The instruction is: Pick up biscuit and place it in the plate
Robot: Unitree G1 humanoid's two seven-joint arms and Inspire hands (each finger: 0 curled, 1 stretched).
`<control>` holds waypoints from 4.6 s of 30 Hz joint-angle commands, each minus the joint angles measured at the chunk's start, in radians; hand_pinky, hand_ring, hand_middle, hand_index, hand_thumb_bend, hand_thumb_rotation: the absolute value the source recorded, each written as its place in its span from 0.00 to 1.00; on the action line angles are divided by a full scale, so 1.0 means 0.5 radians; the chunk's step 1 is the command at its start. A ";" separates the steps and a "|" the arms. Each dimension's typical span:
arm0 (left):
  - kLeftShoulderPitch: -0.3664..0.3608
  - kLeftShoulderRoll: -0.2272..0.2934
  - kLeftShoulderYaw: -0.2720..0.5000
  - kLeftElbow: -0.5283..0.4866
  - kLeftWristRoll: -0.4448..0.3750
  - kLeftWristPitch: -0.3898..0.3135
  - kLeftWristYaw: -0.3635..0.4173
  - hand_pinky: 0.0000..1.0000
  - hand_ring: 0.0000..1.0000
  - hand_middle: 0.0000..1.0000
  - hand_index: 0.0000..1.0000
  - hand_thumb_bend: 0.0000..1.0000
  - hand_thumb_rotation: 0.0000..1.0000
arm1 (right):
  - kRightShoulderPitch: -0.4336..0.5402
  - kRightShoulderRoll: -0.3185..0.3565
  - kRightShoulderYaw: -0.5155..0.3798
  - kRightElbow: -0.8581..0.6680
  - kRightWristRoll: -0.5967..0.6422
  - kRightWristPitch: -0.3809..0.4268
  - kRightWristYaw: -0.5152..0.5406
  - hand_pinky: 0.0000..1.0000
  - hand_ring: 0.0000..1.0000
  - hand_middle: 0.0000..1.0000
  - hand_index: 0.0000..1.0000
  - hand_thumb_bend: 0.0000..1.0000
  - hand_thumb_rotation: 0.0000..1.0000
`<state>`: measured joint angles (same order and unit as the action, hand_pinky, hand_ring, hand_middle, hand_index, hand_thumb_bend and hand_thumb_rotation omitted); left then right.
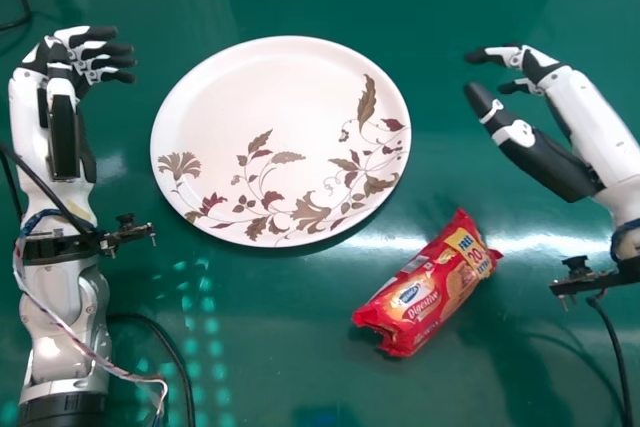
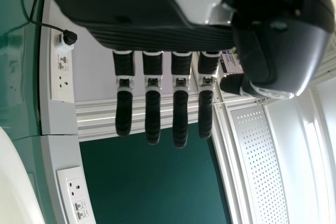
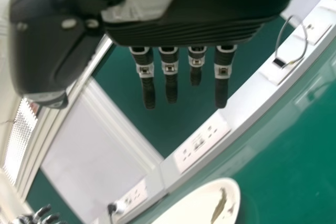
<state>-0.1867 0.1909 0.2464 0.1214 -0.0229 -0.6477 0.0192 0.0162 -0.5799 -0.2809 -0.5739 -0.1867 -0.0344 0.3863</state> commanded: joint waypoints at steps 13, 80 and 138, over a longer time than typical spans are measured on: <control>0.068 0.014 0.023 0.033 -0.031 0.000 -0.017 0.45 0.53 0.57 0.62 0.08 0.13 | -0.061 -0.371 -0.023 0.074 0.219 0.086 0.420 0.75 0.86 0.91 0.87 1.00 0.41; -0.103 0.132 0.015 0.268 -0.054 0.076 -0.093 0.55 0.60 0.62 0.66 0.13 0.12 | 0.145 -1.004 -0.537 -0.587 0.317 0.330 1.337 0.96 1.00 1.00 1.00 1.00 0.43; -0.032 0.081 0.017 0.105 -0.086 0.119 -0.032 0.63 0.64 0.64 0.69 0.10 0.29 | -0.233 -1.124 0.172 0.125 -0.536 -1.194 0.832 0.92 0.99 0.96 0.99 1.00 0.35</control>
<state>-0.2333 0.2400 0.2510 0.1916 -0.0560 -0.6034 0.0055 -0.1107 -1.1631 -0.2029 -0.5220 -0.4438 -0.6133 0.8306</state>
